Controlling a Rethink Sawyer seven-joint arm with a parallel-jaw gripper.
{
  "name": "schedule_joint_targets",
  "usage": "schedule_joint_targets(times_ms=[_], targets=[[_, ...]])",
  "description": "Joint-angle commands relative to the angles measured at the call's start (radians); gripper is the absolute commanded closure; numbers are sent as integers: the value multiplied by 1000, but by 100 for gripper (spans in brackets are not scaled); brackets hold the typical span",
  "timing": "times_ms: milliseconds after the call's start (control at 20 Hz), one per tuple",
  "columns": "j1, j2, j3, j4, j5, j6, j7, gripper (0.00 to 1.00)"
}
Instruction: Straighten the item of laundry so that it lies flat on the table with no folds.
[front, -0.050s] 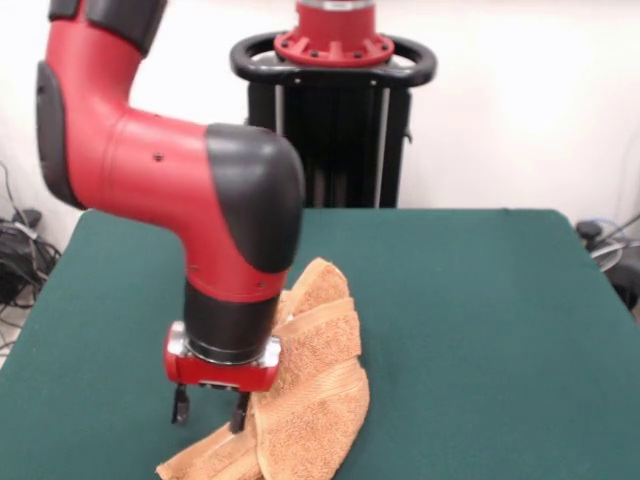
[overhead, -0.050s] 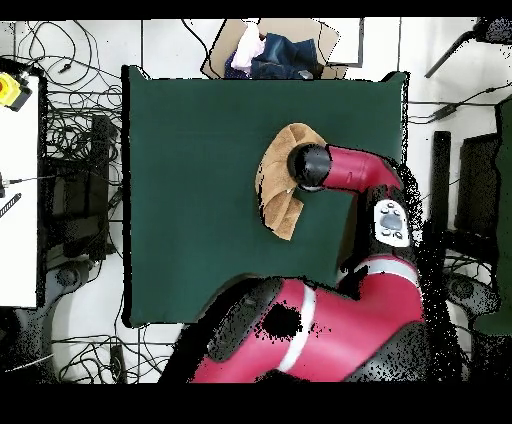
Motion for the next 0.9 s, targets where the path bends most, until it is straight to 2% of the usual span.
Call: schedule_joint_targets(times_ms=[50,600,900], targets=[[88,58,-93,-65,-77,119,115,0],[122,78,-150,-91,-95,139,106,0],[166,106,-218,-134,-122,218,82,0]])
